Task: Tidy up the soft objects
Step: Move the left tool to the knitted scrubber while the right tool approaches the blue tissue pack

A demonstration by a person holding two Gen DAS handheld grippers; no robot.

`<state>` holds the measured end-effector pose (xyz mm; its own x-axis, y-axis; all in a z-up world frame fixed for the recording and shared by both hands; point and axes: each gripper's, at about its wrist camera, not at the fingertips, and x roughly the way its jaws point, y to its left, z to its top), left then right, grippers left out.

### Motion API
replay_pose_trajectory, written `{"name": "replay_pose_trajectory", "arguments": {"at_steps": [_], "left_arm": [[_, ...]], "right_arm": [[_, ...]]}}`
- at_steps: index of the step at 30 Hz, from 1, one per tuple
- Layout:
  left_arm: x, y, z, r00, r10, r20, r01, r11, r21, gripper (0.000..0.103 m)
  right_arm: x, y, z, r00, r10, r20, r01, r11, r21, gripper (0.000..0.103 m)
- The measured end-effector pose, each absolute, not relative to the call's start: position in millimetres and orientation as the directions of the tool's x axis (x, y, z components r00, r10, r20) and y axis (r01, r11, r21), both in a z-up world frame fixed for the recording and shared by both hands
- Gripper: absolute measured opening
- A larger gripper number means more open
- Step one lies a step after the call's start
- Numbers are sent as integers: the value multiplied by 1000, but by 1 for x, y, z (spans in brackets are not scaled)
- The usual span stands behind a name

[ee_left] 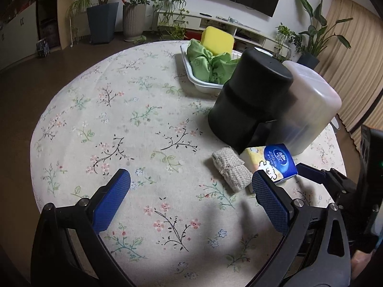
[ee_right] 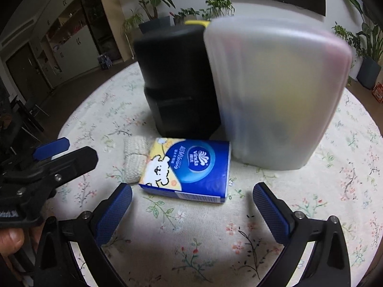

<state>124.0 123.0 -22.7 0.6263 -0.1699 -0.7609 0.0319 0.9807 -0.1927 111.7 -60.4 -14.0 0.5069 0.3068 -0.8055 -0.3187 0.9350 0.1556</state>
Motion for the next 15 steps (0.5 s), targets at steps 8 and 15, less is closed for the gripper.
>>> {"name": "replay_pose_trajectory", "arguments": {"at_steps": [8, 15], "left_arm": [[126, 108, -24, 614, -170, -771, 64, 984, -166, 103], [129, 104, -24, 606, -159, -779, 55, 986, -159, 103]], "right_arm": [[112, -66, -17, 510, 300, -806, -319, 936, 146, 98], [112, -61, -17, 512, 313, -800, -341, 929, 145, 88]]}}
